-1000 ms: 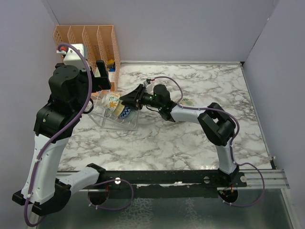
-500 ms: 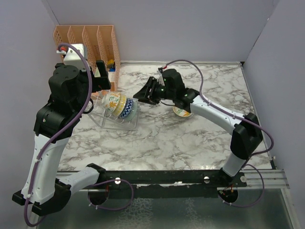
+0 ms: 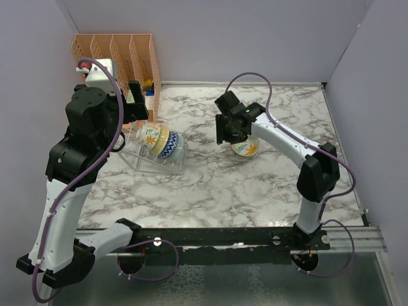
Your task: Load the bowls into the dish rack
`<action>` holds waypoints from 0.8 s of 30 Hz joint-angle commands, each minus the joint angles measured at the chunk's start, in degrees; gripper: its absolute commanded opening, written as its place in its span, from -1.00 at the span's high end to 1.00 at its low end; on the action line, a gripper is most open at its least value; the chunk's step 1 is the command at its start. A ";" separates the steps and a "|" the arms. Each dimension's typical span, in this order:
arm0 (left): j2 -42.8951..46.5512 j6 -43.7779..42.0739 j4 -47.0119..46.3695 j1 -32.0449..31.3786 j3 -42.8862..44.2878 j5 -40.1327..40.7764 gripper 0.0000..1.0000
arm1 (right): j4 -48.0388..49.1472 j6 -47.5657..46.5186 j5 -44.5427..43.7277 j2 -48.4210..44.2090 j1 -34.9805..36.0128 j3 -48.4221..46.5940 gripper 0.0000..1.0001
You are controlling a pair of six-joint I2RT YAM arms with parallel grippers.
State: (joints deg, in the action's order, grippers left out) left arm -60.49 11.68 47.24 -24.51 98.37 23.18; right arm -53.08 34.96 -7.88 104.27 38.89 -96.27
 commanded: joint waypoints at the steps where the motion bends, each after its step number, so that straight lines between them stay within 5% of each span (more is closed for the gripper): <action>1: 0.13 0.51 -0.63 -0.37 -0.30 -0.32 -0.98 | -6.03 -6.33 -5.09 4.80 -0.31 0.37 -0.05; 17: 0.17 0.42 -0.57 -0.36 -0.72 0.26 -0.98 | 2.64 -11.10 -4.59 9.81 -3.39 3.21 -0.04; 24: -0.13 0.21 -0.49 -0.36 -0.37 0.61 -0.98 | 5.17 -11.92 -3.43 9.67 -4.26 2.73 0.11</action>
State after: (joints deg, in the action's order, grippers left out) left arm -60.58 12.05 47.29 -24.51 97.91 23.18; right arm -51.40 24.47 -11.07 114.10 35.11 -93.43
